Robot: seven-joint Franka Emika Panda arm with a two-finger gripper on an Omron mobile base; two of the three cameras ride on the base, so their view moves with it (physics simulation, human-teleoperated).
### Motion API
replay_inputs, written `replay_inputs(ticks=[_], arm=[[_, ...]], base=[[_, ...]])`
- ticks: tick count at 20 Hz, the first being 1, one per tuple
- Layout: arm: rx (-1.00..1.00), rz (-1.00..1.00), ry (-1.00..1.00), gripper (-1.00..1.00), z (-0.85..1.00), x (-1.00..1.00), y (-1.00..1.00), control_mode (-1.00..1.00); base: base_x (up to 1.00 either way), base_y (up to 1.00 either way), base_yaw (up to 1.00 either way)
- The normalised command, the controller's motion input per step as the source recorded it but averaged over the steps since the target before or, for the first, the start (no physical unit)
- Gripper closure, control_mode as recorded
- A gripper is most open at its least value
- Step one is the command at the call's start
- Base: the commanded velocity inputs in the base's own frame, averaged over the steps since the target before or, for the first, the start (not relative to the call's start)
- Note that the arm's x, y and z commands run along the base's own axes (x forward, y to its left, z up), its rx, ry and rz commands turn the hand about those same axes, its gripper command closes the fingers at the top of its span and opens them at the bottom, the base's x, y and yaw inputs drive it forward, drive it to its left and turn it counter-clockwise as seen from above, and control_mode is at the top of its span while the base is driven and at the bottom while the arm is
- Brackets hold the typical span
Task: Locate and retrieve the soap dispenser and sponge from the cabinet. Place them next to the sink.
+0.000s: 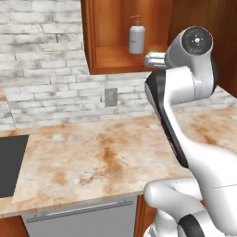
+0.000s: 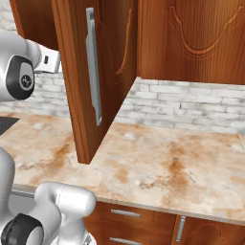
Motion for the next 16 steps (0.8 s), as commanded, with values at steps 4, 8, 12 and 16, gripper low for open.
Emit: replay_inputs(ticks=[4,8,12,16], arm=[[-0.01,-0.07,0.03,-1.0,0.3,0.45,-0.04,-1.0],[-0.03,-0.13,0.07,-1.0,0.01,0.72,-0.05,-1.0],[0.01,-0.02,0.03,-1.0,-0.09,0.63,-0.09,-1.0],[0.04,0.0,0.0,-1.0,-0.12,0.64,-0.17,-1.0]], base=[[0.0,0.0,0.0],[0.0,0.0,0.0],[0.0,0.0,0.0],[0.0,0.0,0.0]])
